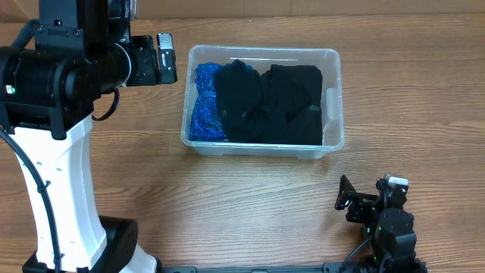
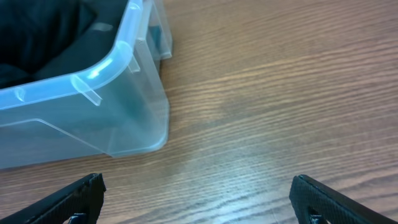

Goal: Pack container

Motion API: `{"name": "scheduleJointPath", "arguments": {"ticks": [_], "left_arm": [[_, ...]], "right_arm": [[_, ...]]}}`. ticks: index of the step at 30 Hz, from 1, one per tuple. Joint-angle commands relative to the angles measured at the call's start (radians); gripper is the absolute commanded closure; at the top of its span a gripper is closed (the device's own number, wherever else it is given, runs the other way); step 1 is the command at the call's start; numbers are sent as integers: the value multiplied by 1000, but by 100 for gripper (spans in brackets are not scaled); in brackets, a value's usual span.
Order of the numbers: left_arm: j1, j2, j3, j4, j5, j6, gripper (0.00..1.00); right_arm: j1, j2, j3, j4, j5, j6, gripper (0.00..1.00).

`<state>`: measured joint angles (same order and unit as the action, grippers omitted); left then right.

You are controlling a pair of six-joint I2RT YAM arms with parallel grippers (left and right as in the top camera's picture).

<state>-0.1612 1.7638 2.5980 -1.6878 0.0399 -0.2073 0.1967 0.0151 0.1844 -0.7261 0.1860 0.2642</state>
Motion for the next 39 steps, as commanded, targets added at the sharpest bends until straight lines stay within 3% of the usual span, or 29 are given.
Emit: {"name": "scheduleJointPath", "arguments": {"ticks": [1, 23, 28, 31, 35, 36, 39], "left_arm": [[4, -2, 0, -1, -6, 9, 0], [10, 2, 0, -1, -6, 9, 0], [-8, -90, -43, -1, -6, 9, 0], [-17, -211, -223, 55, -10, 9, 0], [-16, -485, -690, 454, 5, 10, 0], [-16, -635, -953, 650, 5, 36, 0], [3, -774, -1195, 791, 5, 55, 0]], "right_arm": [[-2, -12, -19, 3, -8, -3, 0], [-2, -12, -19, 3, -8, -3, 0], [-2, -12, -19, 3, -8, -3, 0], [-2, -12, -19, 3, -8, -3, 0], [-2, -12, -19, 3, -8, -3, 0], [-2, -12, -19, 3, -8, -3, 0], [-2, -12, -19, 2, -8, -3, 0]]}}
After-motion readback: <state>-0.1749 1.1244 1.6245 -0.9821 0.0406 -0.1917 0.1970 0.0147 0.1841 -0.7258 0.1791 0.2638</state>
